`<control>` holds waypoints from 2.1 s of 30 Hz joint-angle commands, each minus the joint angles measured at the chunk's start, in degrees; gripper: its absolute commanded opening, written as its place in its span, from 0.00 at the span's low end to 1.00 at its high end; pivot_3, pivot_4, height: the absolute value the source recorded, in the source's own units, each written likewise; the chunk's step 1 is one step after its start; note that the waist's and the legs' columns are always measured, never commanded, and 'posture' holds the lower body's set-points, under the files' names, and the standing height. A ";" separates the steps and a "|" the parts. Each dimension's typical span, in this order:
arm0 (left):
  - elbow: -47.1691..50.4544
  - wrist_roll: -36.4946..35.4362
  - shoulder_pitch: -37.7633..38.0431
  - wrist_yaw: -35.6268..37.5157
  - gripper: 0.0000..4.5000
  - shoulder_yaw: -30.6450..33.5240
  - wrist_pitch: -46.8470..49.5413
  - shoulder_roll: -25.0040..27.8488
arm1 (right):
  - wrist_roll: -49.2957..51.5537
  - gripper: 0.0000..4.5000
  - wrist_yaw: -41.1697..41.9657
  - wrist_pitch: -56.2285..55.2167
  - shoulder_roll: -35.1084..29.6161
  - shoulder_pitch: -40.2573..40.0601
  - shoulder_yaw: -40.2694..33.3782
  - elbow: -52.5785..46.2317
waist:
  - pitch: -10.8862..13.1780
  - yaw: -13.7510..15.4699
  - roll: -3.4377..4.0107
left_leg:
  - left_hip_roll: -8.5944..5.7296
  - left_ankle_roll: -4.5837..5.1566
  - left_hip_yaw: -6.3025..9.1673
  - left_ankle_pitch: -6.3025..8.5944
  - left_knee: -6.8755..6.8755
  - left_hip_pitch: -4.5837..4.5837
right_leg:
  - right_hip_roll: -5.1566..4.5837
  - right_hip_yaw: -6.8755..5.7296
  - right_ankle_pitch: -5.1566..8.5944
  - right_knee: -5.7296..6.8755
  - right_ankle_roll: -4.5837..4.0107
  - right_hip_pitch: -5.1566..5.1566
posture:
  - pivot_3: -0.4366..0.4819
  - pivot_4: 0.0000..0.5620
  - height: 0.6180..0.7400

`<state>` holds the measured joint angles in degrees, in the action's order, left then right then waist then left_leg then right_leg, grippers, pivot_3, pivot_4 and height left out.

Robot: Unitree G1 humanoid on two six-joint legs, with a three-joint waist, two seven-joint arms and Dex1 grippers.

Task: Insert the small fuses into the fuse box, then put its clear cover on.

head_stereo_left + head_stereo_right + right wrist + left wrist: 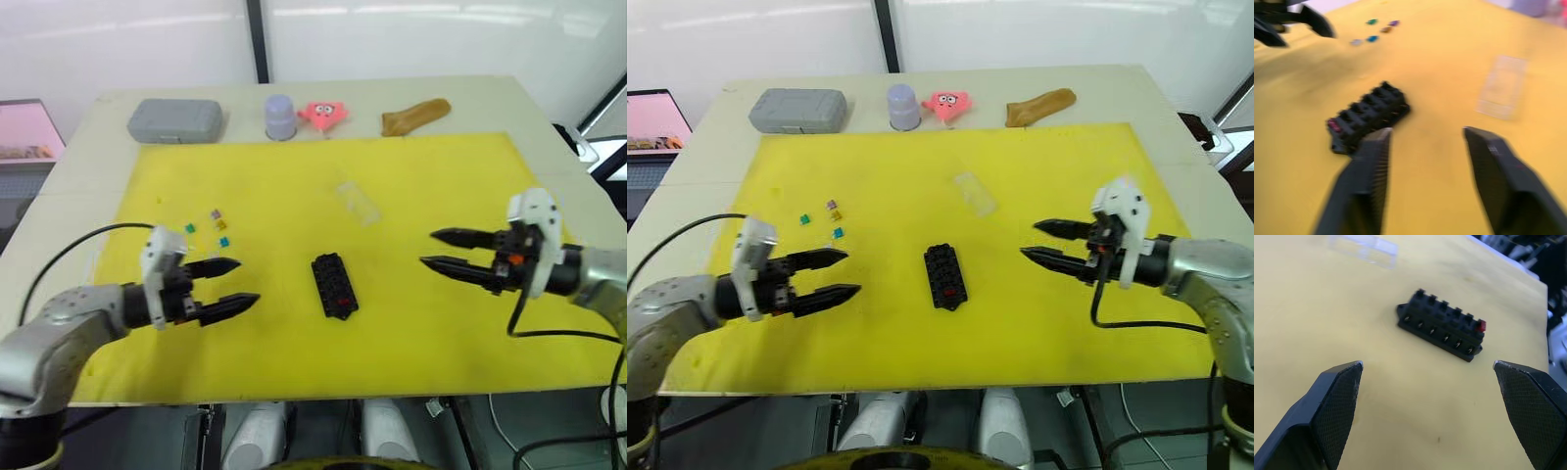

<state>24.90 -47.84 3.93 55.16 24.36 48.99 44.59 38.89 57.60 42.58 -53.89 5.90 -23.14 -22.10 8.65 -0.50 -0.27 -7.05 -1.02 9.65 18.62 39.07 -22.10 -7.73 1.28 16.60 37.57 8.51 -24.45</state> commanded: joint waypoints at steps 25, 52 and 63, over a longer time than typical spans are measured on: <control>-41.83 -11.94 -23.59 -22.14 1.00 15.39 34.56 0.47 | 1.90 1.00 -5.14 -0.41 12.85 21.76 20.93 -4.03 | 0.00 -0.09 0.00 | -0.01 0.01 -0.05 0.01 0.03 0.21 | -0.02 0.05 0.00 0.14 0.00 0.08 | 0.48 0.27 1.00; -69.68 -0.98 -43.22 -20.18 1.00 9.63 23.28 -6.93 | -3.20 1.00 -12.10 1.66 20.98 28.44 28.95 -4.13 | -0.08 0.22 -0.12 | -0.14 -0.02 0.02 -0.01 0.14 0.17 | -0.09 0.01 -0.01 0.44 -0.02 -0.03 | 0.48 0.27 1.00; -74.00 2.65 -45.53 -17.26 0.88 8.02 19.62 -8.48 | -5.12 1.00 -11.09 1.44 19.18 27.88 29.98 -4.36 | -0.09 1.18 -0.13 | -0.16 -0.08 0.05 -0.04 0.19 0.20 | -0.10 0.00 -0.01 0.51 -0.01 0.00 | 0.48 0.27 1.00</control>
<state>-48.38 -46.40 -41.01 37.89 33.39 69.99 36.95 33.82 46.21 44.63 -34.29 33.42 7.03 -24.42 8.56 0.67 -0.40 -7.21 -1.11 9.70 18.57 39.25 -21.90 -7.83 1.28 16.59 38.09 8.50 -24.45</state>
